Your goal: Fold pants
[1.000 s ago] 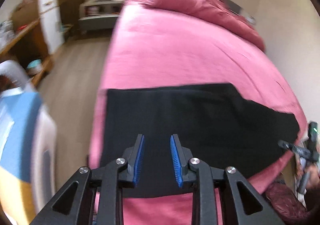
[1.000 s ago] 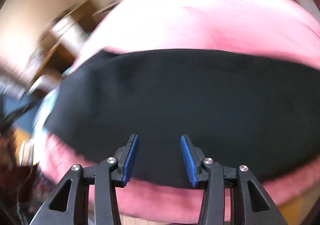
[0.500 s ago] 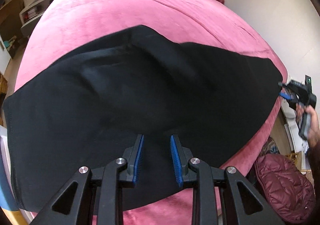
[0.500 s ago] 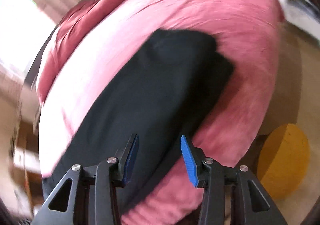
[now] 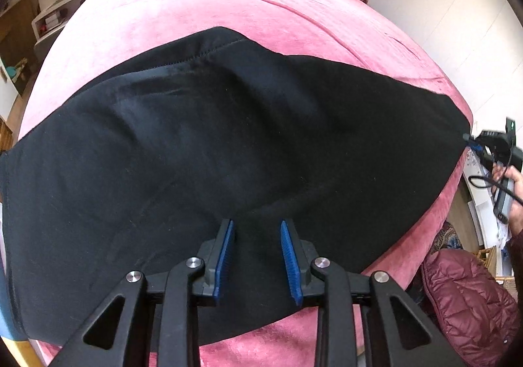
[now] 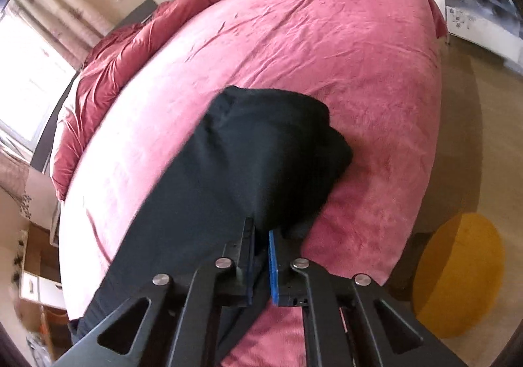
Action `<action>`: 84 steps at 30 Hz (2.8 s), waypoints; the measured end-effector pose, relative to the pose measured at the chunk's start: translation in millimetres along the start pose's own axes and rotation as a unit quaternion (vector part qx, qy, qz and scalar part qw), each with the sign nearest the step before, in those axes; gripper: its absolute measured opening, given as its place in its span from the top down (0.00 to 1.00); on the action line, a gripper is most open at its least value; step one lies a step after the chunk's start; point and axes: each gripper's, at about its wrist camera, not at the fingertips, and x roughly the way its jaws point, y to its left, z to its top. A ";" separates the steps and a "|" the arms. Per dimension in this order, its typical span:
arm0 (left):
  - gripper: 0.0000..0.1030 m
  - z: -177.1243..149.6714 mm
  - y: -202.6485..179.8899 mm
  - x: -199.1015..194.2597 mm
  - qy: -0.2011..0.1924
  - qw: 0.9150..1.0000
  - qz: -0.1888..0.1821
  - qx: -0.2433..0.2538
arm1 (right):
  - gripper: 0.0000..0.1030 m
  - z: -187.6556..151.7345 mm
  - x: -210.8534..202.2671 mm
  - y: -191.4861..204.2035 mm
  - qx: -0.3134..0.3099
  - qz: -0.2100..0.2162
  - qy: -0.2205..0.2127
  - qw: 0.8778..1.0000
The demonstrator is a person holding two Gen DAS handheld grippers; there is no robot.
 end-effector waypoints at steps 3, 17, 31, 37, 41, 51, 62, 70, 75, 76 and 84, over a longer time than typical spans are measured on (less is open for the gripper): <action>0.71 -2.4 5.4 -3.1 0.000 1.000 -0.003 -0.002 | 0.93 -6.5 11.2 -11.3 0.019 -0.007 0.017 1.000; 0.69 -4.6 7.4 -0.2 -0.008 1.000 0.024 -0.007 | 0.56 5.2 33.8 -57.6 0.096 0.051 0.026 0.994; 0.61 -16.6 -2.5 1.9 -0.031 0.998 0.043 -0.019 | 0.86 43.5 52.0 -16.0 0.010 0.048 0.022 0.999; 0.60 -17.3 3.1 1.2 -0.033 0.998 0.032 -0.030 | 0.86 50.0 27.9 33.2 -0.069 0.069 0.004 0.995; 0.60 -18.3 15.9 -3.7 -0.034 0.998 0.013 -0.055 | 0.86 41.1 13.2 78.5 -0.143 0.090 0.005 0.986; 0.60 -18.5 46.0 -13.9 -0.036 0.993 -0.021 -0.113 | 0.86 -44.1 -1.0 183.9 -0.300 0.153 0.053 0.940; 0.60 -22.4 67.3 -35.5 -0.047 0.983 -0.077 -0.159 | 0.86 -195.1 13.4 262.2 -0.461 0.189 0.143 0.855; 0.59 -6.4 75.5 -40.3 -0.043 0.974 -0.137 -0.177 | 0.86 -273.9 28.4 269.6 -0.561 0.152 0.152 0.800; 0.49 8.5 68.2 -34.1 -0.030 0.964 -0.191 -0.183 | 0.78 -289.3 32.7 274.7 -0.585 0.142 0.143 0.785; 0.47 9.6 64.6 -35.3 -0.029 0.962 -0.199 -0.185 | 0.76 -289.6 32.3 275.1 -0.583 0.146 0.146 0.786; 0.33 29.6 47.8 -14.6 -0.003 0.954 -0.228 -0.195 | 0.48 -267.0 16.9 260.1 -0.532 0.204 0.200 0.797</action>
